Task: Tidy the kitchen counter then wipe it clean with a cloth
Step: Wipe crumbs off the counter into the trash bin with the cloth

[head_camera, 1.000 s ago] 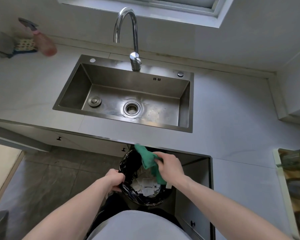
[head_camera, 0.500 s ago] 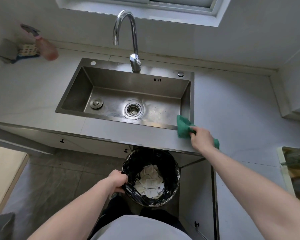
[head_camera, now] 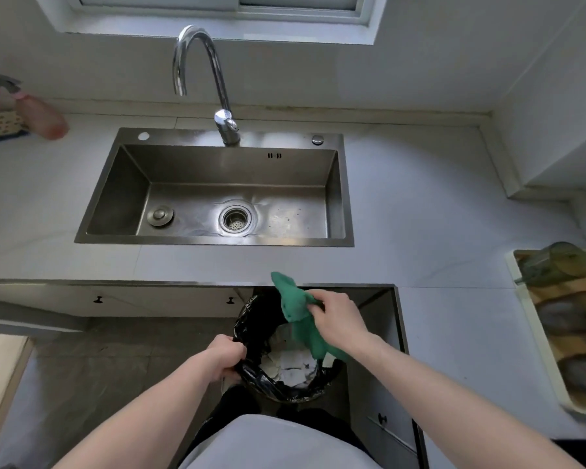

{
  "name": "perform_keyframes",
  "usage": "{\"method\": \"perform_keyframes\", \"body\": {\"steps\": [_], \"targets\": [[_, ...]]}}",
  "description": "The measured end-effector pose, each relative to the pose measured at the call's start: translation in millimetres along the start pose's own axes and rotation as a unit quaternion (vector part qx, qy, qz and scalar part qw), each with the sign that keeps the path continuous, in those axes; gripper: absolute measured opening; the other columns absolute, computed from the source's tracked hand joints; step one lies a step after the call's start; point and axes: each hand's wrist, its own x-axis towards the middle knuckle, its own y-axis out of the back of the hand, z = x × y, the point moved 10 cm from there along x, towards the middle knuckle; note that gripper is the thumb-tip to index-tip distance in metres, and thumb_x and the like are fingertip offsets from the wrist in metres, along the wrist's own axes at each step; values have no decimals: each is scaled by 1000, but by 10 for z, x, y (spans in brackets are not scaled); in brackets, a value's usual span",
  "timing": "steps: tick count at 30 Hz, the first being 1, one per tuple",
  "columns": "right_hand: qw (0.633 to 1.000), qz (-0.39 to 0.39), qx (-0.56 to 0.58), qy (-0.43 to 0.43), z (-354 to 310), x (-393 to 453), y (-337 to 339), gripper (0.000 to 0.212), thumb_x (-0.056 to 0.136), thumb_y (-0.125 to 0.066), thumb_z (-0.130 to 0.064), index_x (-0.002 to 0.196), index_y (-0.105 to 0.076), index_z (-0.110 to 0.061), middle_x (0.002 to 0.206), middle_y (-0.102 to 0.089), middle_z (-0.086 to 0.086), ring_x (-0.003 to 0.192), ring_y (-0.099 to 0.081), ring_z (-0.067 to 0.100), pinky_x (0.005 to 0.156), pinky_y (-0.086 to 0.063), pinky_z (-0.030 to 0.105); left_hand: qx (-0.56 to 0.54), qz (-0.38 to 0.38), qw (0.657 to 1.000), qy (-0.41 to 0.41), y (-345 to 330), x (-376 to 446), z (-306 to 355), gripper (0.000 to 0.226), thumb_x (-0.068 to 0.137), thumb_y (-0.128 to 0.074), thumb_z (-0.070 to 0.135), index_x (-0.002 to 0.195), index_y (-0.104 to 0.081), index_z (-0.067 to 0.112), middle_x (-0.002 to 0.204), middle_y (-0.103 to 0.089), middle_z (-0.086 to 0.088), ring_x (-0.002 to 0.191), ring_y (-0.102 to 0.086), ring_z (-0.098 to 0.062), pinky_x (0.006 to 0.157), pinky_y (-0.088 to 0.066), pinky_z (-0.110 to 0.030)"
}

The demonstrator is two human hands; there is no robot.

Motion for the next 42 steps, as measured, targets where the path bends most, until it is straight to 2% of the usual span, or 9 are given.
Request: {"method": "perform_keyframes", "body": {"steps": [5, 10, 14, 17, 23, 29, 33, 37, 42], "targets": [[973, 189, 96, -94, 592, -271, 1003, 17, 99, -55, -30, 99, -72, -28, 78, -70, -11, 77, -64, 17, 64, -48, 30, 38, -21, 999, -12, -157, 21, 112, 25, 84, -51, -3, 106, -63, -4, 98, -74, -25, 73, -77, -34, 67, -64, -48], [920, 330, 111, -182, 1263, -632, 1696, 16, 97, -56, -27, 101, -70, -21, 89, -73, 4, 86, -63, 31, 78, -54, 42, 86, -48, 995, -29, -297, 25, 294, 27, 81, -53, -1, 104, -67, -4, 96, -74, -22, 71, -77, -32, 64, -65, -44], [904, 359, 74, -221, 1684, -872, 1931, 14, 98, -51, -22, 91, -63, -22, 85, -69, 3, 85, -62, 33, 78, -54, 43, 113, -57, 991, -39, -417, -67, 422, 24, 85, -50, -1, 102, -67, -5, 94, -73, -21, 70, -76, -30, 56, -62, -35], [901, 353, 41, -251, 1954, -889, 2020, 15, 99, -48, -22, 89, -61, -22, 88, -68, 7, 87, -61, 37, 76, -51, 40, 119, -53, 990, -47, -469, -72, 534, 23, 87, -49, -2, 103, -65, -5, 92, -72, -19, 64, -75, -26, 52, -59, -31], [914, 279, 53, -291, 2383, -572, 1810, 31, 100, -53, -23, 127, -68, -21, 121, -69, 15, 115, -58, 40, 96, -48, 42, 106, -34, 993, -35, -555, -66, 541, 22, 85, -49, -3, 99, -66, -5, 91, -73, -21, 68, -76, -30, 55, -61, -35], [936, 201, -39, -286, 2423, -186, 1291, 37, 102, -54, -26, 139, -60, -27, 156, -46, 4, 142, -42, 37, 114, -35, 41, 54, -15, 998, -26, -664, 21, 502, 21, 83, -52, -4, 98, -66, -6, 93, -71, -22, 74, -74, -33, 61, -64, -41], [961, 166, -65, -214, 1870, -159, 928, 33, 101, -53, -26, 130, -64, -36, 151, -52, -7, 138, -47, 31, 106, -44, 40, 29, -10, 999, -24, -750, -25, 470, 17, 85, -51, -7, 95, -64, -5, 86, -68, -21, 68, -72, -31, 54, -61, -36], [987, 88, -15, -132, 1216, -262, 382, 31, 103, -52, -29, 129, -64, -40, 126, -69, -12, 111, -66, 22, 84, -53, 30, 31, -10, 999, -26, -817, -57, 495, 14, 86, -52, -7, 93, -64, -3, 85, -67, -20, 64, -71, -29, 49, -58, -33], [992, 53, 84, -76, 920, -356, 276, 30, 103, -50, -30, 125, -65, -43, 114, -72, -20, 103, -66, 10, 86, -56, 32, 49, 0, 998, -37, -843, -134, 567, 11, 85, -53, -7, 88, -63, -4, 79, -65, -19, 56, -67, -28, 41, -53, -28]]}}
